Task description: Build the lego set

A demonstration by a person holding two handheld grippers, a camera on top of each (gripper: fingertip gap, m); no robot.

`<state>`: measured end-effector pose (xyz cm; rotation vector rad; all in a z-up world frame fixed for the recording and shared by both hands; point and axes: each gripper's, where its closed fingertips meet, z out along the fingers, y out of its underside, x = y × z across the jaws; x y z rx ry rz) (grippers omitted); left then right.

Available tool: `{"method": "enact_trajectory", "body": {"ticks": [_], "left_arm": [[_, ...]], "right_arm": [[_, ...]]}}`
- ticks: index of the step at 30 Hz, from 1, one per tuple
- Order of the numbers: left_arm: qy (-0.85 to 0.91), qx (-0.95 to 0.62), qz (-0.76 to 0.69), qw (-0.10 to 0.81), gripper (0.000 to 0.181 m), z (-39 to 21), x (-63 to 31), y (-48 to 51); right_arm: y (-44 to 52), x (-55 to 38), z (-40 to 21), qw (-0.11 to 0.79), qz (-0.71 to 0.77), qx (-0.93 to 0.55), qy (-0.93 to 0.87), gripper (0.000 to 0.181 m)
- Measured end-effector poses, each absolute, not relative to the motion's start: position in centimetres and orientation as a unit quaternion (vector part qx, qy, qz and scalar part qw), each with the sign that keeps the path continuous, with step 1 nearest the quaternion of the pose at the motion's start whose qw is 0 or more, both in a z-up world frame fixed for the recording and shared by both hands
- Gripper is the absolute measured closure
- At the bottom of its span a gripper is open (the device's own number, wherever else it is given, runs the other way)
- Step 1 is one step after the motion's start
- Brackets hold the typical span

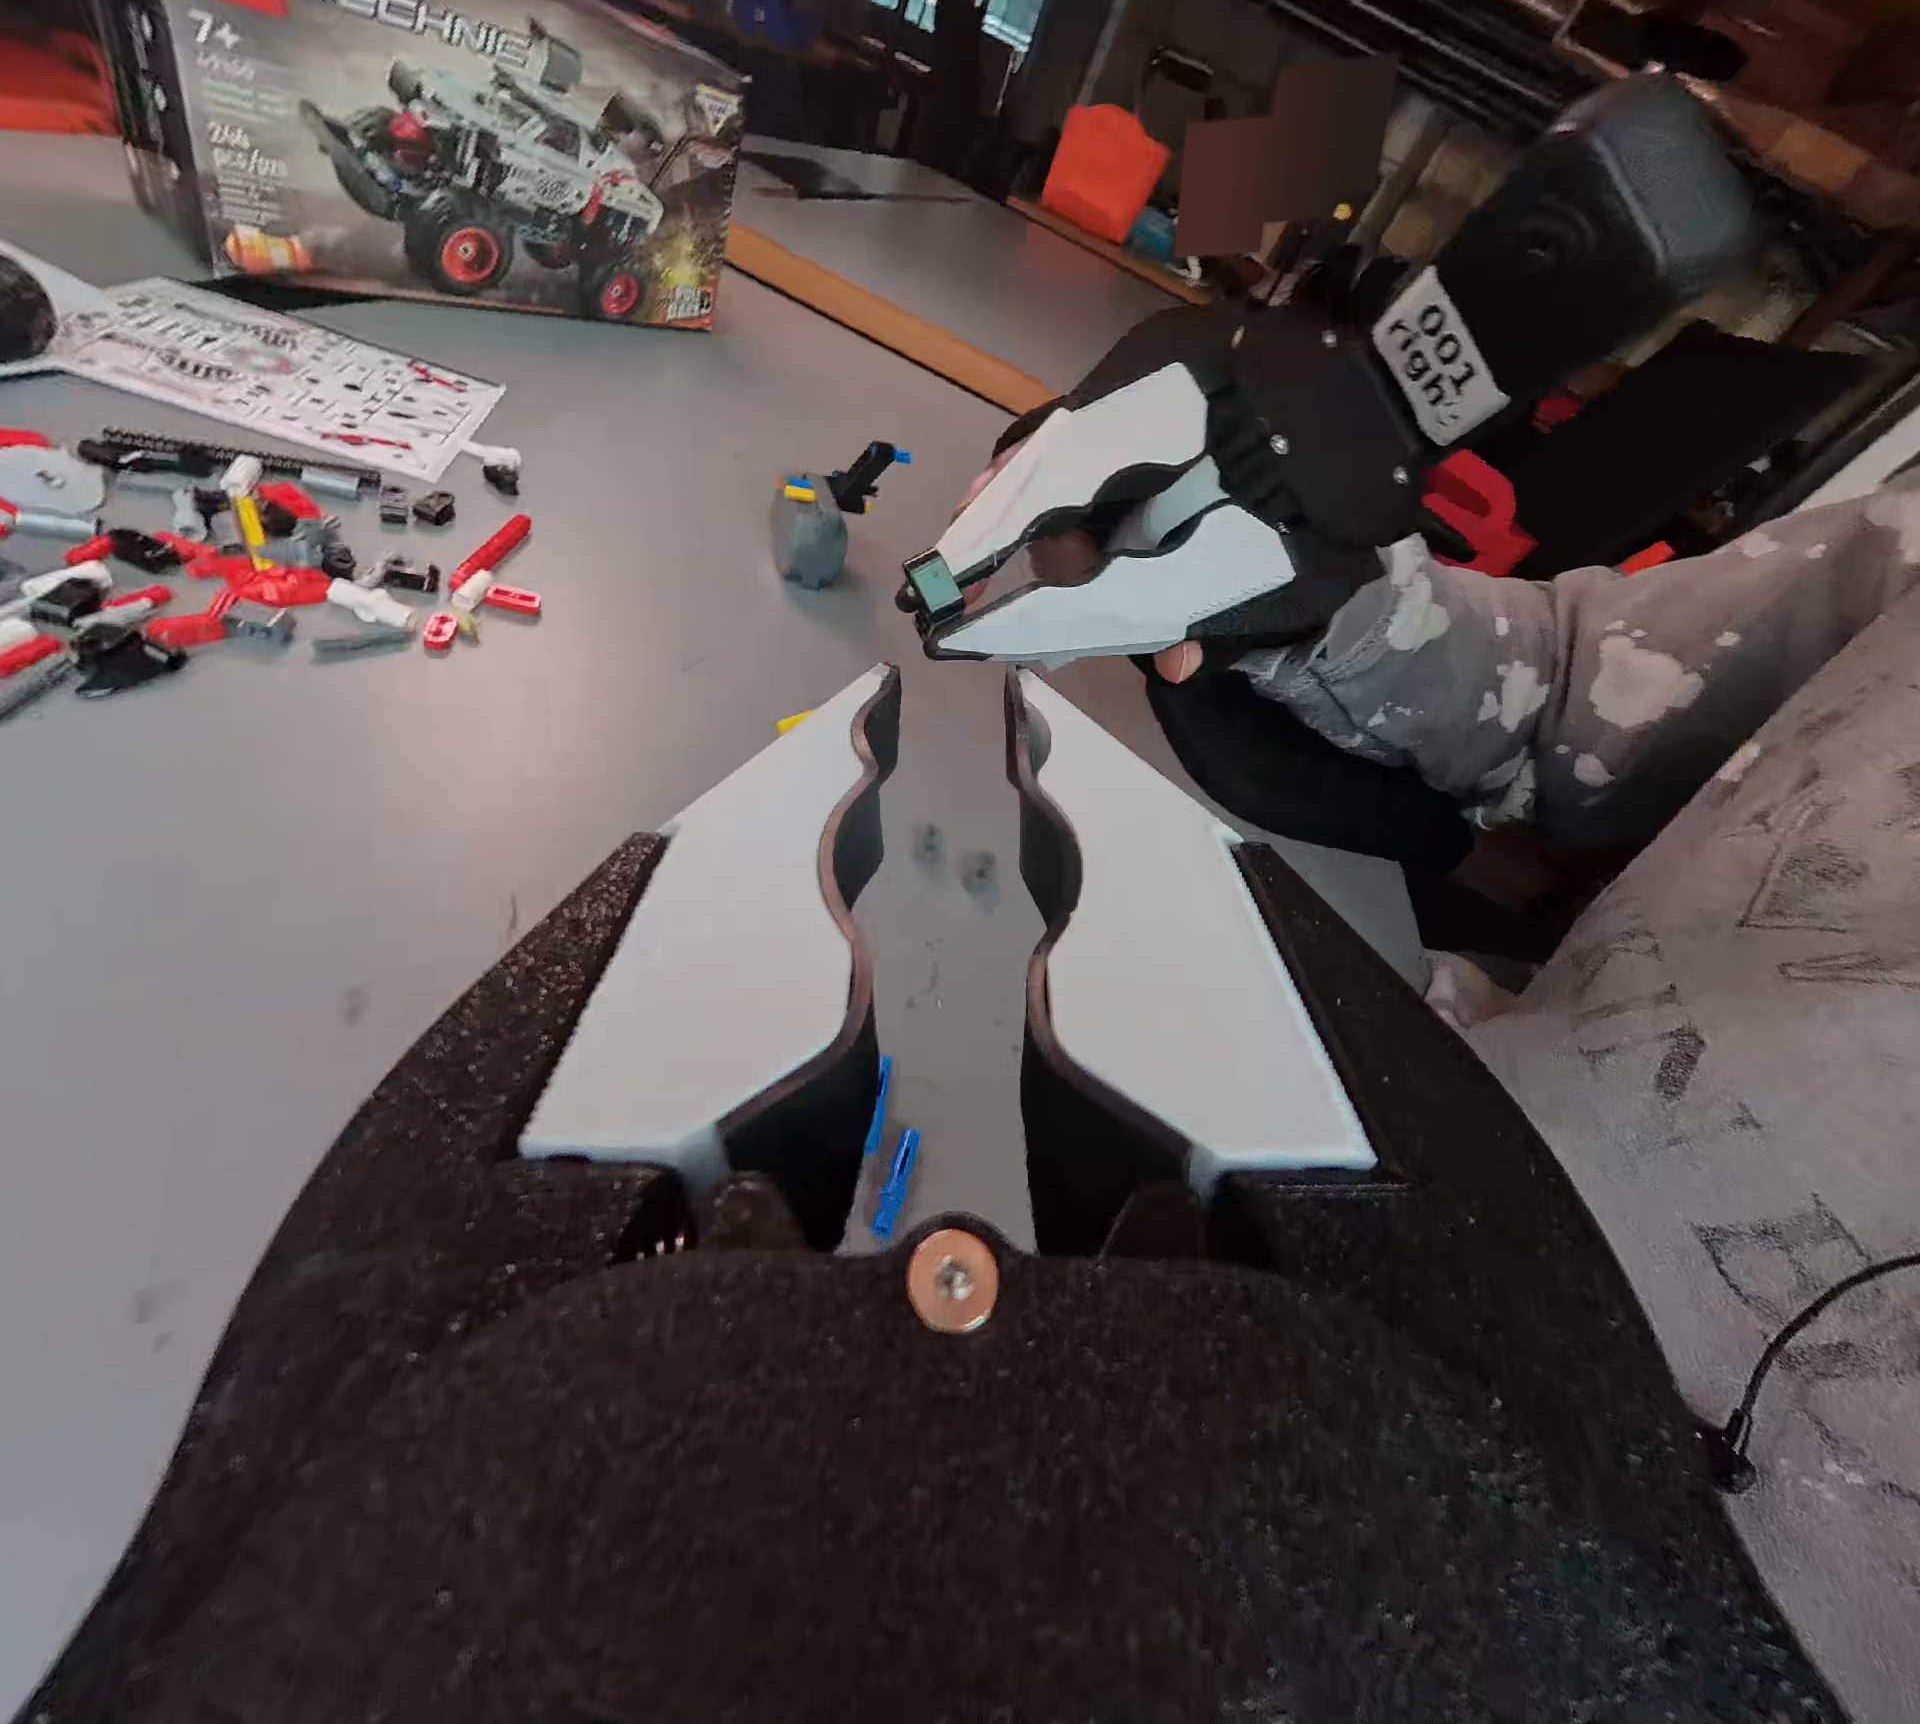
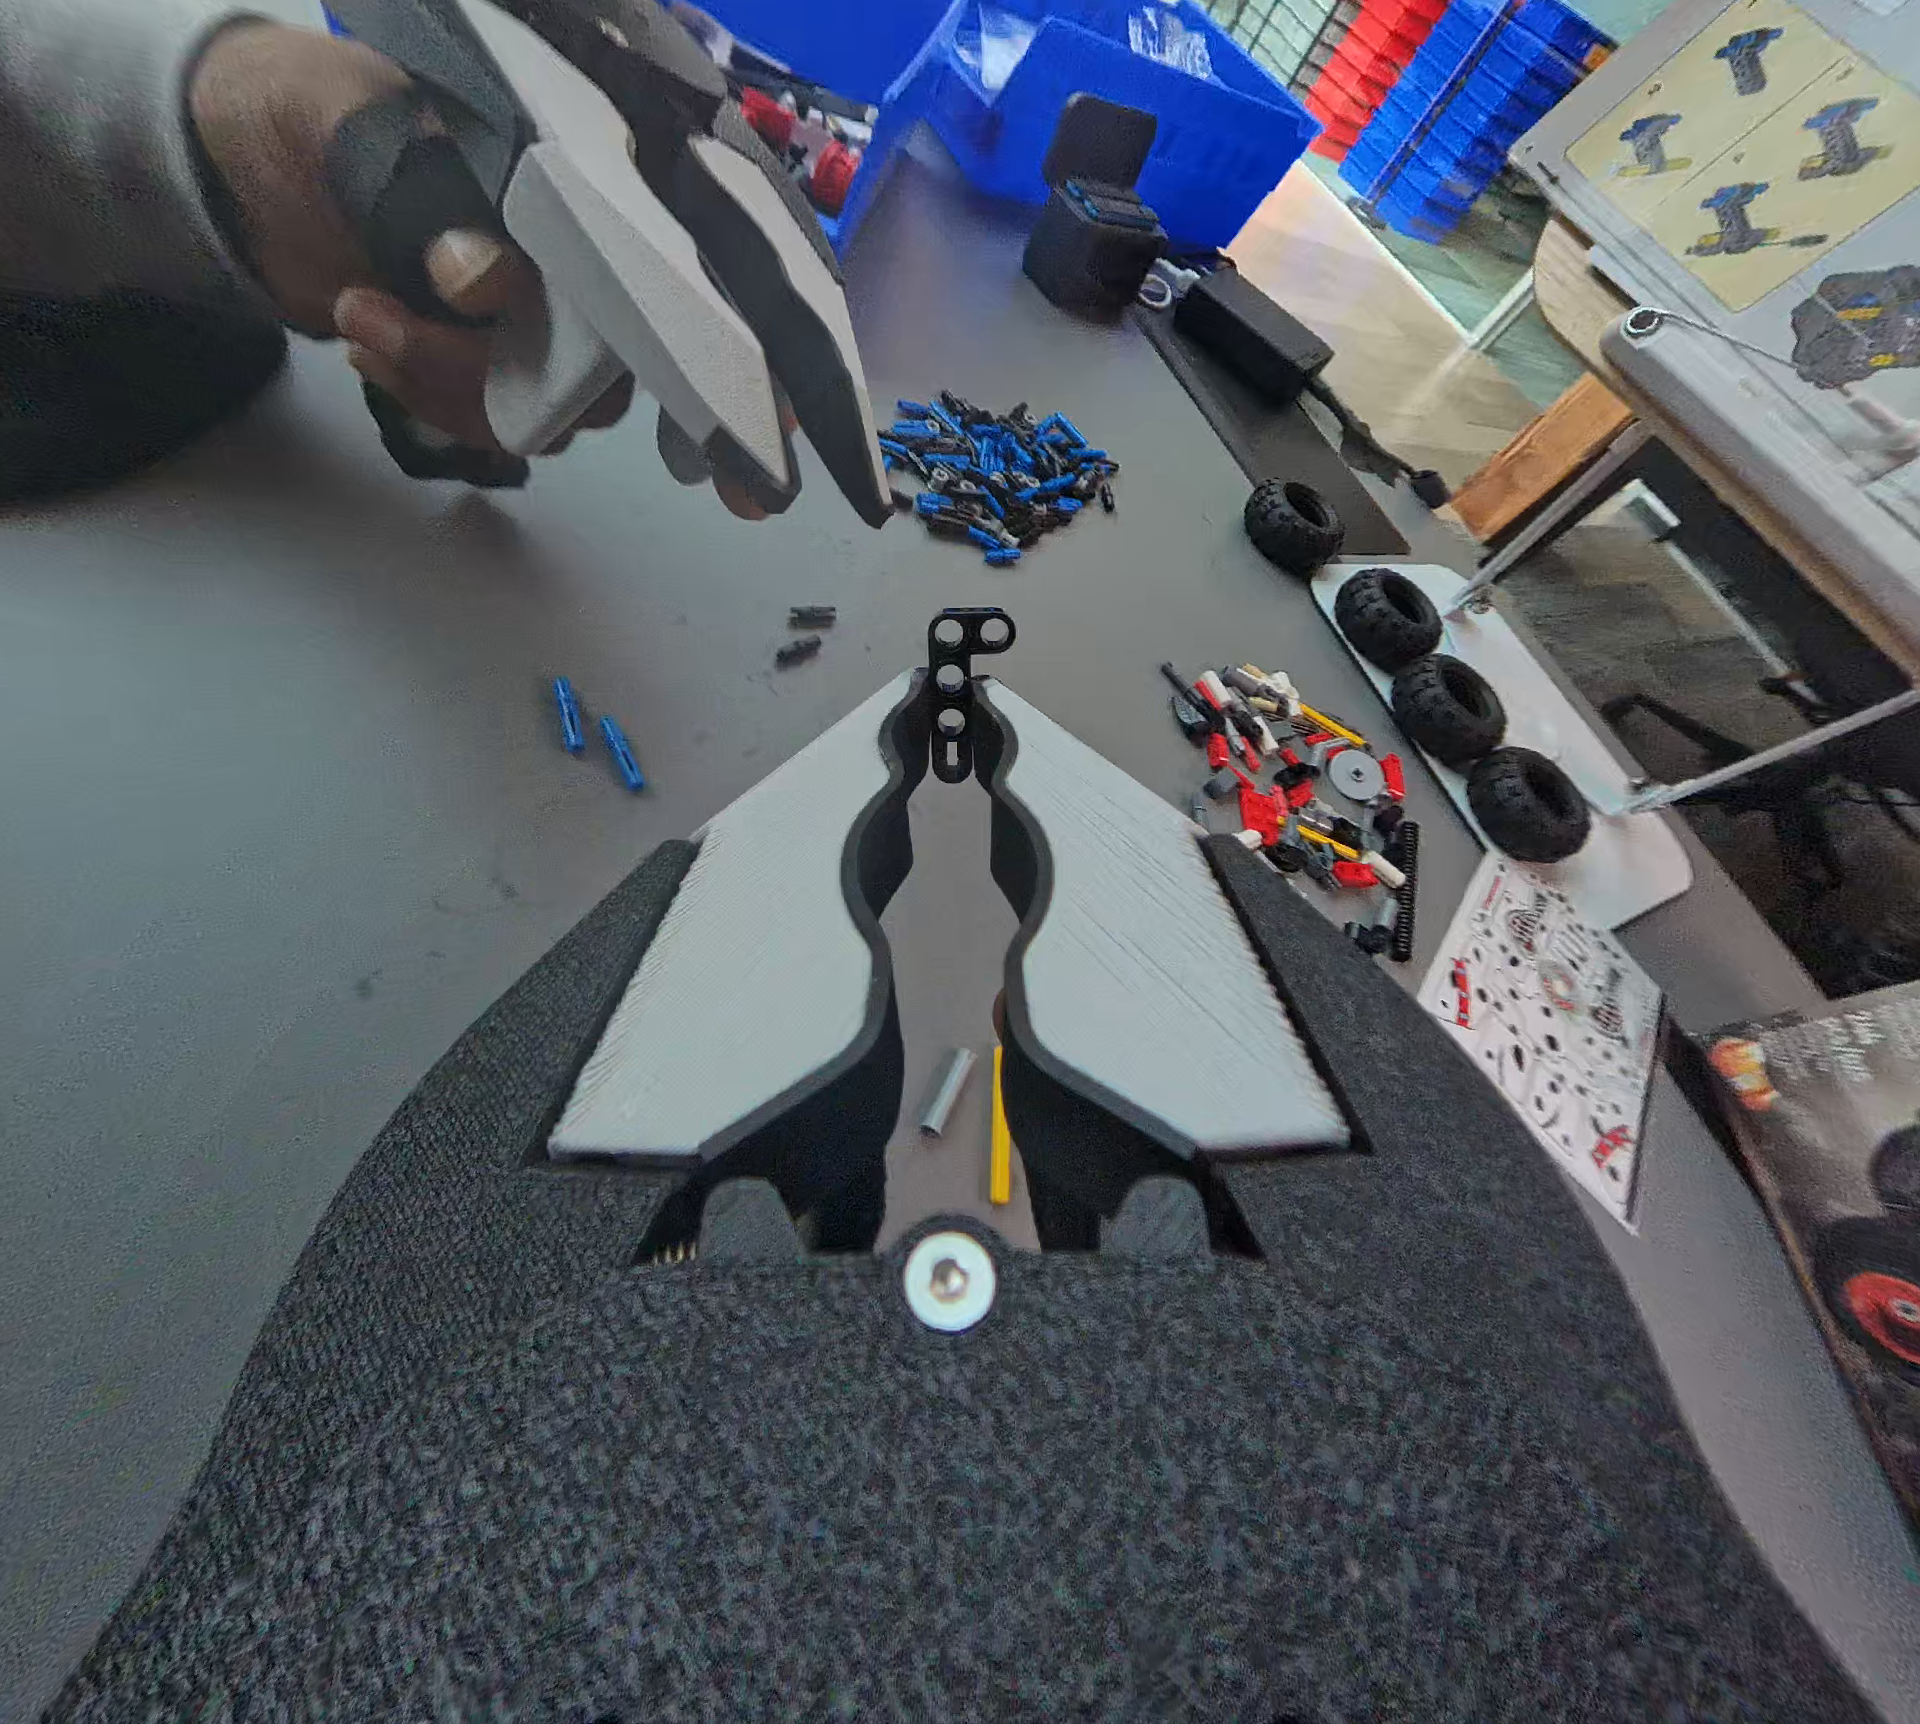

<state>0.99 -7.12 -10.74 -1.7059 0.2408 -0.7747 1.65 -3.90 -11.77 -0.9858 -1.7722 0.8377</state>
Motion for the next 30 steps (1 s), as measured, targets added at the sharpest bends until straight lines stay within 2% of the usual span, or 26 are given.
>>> {"method": "enact_trajectory", "body": {"ticks": [3, 7, 9, 15, 20, 25, 30], "left_arm": [[0.058, -0.766, -0.346, 0.538, 0.158, -12.7, 0.8, -6.4], [0.045, -0.781, -0.342, 0.521, 0.166, -13.5, 0.8, -6.0], [0.047, -0.781, -0.343, 0.519, 0.172, -13.5, 0.8, -6.1], [0.099, -0.746, -0.371, 0.544, 0.174, -11.8, 1.3, -7.3], [0.209, -0.694, -0.371, 0.581, 0.174, -10.2, 2.5, -9.7], [0.227, -0.687, -0.375, 0.58, 0.174, -10.2, 2.9, -10.1], [0.22, -0.692, -0.369, 0.581, 0.173, -10.3, 2.8, -9.9]], "right_arm": [[-4.5, 1.0, -13.9, 0.468, 0.263, -0.373, -0.756, 0.174], [-5.5, 0.5, -14.8, 0.482, 0.218, -0.337, -0.779, 0.174], [-5.8, 0.4, -14.7, 0.48, 0.224, -0.34, -0.777, 0.174], [-6.9, 0.7, -13.1, 0.492, 0.298, -0.318, -0.754, 0.172], [-8.7, 2.1, -11.6, 0.359, 0.493, -0.36, -0.706, 0.16], [-9.8, 2.7, -11.8, 0.314, 0.528, -0.356, -0.704, 0.17], [-9.8, 2.8, -11.7, 0.285, 0.544, -0.37, -0.697, 0.172]]}}
